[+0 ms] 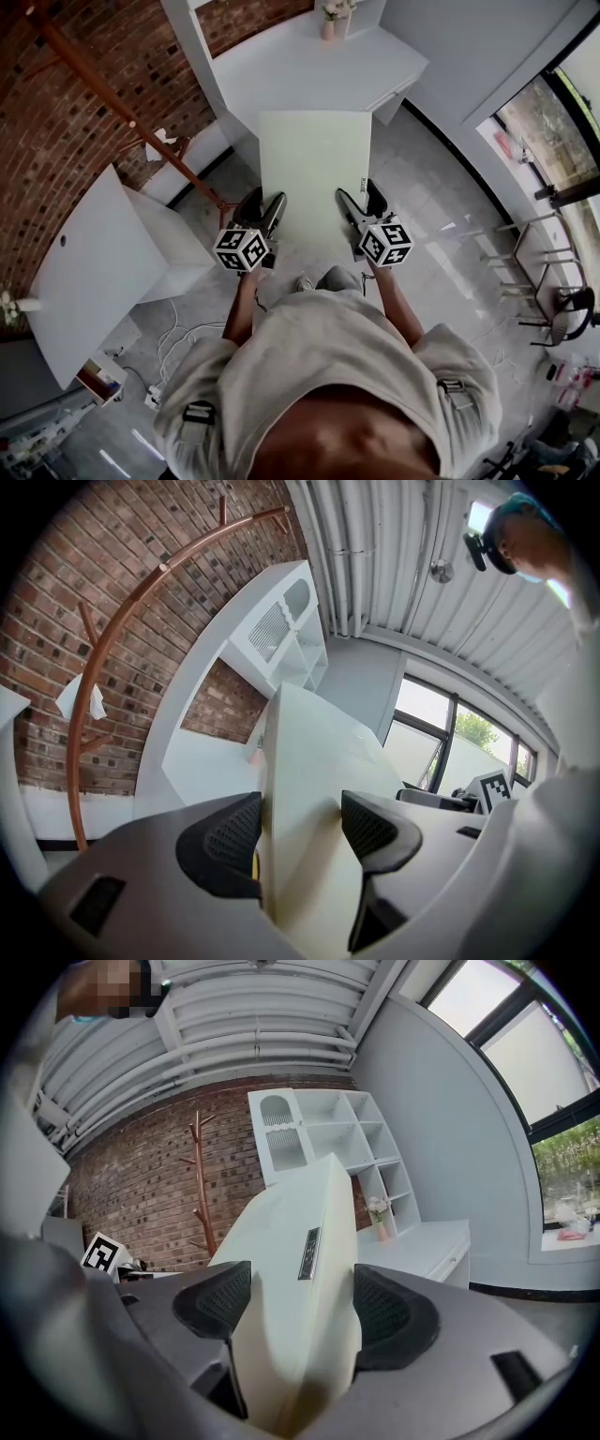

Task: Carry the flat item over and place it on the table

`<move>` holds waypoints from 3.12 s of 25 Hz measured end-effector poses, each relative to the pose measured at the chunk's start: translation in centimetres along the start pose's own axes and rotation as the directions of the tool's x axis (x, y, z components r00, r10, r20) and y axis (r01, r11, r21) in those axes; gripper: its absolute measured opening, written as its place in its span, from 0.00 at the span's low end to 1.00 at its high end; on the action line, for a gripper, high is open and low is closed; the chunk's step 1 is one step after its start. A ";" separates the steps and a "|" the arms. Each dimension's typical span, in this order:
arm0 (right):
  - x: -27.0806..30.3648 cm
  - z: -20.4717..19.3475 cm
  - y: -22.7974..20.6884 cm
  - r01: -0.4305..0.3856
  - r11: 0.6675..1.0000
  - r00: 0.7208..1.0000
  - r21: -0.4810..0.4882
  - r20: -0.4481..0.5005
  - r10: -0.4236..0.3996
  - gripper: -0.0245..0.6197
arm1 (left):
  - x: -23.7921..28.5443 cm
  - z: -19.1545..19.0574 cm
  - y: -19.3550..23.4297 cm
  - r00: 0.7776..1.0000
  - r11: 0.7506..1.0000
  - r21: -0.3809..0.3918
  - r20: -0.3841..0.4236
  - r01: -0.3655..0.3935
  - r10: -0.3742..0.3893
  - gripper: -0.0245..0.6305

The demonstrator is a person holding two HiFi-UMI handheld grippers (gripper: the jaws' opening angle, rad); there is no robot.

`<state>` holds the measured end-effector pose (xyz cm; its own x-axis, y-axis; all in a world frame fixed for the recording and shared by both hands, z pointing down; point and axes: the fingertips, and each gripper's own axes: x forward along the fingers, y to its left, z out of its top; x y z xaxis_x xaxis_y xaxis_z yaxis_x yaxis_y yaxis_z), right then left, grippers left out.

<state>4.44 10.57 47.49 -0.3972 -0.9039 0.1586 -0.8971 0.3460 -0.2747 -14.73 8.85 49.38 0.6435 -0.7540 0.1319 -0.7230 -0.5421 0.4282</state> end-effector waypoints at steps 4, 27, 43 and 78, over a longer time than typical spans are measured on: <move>0.0 -0.1 -0.5 0.001 1.000 1.000 0.004 -0.005 -0.001 0.59 | 0.3 -0.3 -0.2 1.000 1.000 -0.001 -0.006 0.002 -0.002 0.44; 11.0 2.6 -8.4 -0.043 0.999 0.999 0.017 -0.001 0.043 0.59 | 12.1 2.9 4.9 1.000 1.000 0.013 -0.007 -0.022 0.022 0.44; 25.0 9.7 -19.2 -0.054 0.998 0.999 0.023 0.002 0.054 0.59 | 29.0 9.8 10.0 0.999 0.999 0.015 0.008 -0.037 0.037 0.44; 38.9 9.7 -24.5 -0.109 0.992 0.989 0.064 -0.097 0.115 0.59 | 38.7 11.8 19.1 0.991 0.994 0.000 -0.081 -0.108 0.108 0.44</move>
<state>12.87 -35.50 51.21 -0.5142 -0.8298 0.2170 -0.8344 0.4253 -0.3506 -6.62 -35.10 52.12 0.5799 -0.7754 0.2499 -0.7886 -0.4573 0.4111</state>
